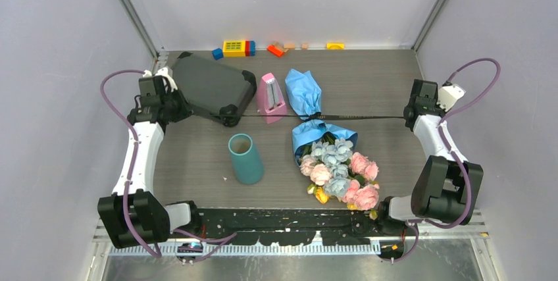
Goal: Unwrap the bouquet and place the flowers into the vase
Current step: Untie the ribbon from the wrapping paper.
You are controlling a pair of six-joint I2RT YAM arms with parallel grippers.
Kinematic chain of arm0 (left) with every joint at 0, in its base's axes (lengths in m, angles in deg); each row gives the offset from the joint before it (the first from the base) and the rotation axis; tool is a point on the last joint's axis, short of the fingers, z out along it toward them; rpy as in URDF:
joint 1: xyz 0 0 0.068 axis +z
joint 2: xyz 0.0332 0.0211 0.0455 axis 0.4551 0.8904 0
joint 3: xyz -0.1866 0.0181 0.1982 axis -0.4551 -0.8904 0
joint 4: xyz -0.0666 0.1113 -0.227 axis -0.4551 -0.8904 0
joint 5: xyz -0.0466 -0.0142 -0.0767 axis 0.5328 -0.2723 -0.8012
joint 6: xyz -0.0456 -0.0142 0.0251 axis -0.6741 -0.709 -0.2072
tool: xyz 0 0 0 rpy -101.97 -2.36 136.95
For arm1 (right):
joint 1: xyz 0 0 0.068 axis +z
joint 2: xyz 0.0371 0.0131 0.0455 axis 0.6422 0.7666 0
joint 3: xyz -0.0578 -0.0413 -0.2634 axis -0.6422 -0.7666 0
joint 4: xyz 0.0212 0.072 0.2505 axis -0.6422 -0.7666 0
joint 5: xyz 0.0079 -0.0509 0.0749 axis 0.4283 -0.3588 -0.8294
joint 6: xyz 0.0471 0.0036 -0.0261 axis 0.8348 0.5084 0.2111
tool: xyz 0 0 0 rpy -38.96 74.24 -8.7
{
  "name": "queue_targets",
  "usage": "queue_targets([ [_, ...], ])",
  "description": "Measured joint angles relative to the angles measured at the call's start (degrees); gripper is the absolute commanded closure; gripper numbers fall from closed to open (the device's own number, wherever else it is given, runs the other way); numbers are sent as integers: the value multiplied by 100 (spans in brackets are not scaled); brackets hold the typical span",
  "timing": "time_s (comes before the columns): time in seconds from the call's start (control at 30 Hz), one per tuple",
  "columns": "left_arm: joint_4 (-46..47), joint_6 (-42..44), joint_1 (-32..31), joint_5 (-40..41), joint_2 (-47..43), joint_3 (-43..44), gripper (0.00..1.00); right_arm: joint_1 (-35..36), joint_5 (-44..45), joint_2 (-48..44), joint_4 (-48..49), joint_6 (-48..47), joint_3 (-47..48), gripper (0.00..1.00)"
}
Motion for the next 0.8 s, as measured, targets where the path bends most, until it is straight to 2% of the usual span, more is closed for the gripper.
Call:
queue_targets([
  [0.8,-177,7,197,997,-17,37,100,-229,372,-70,35,179,-166,100],
])
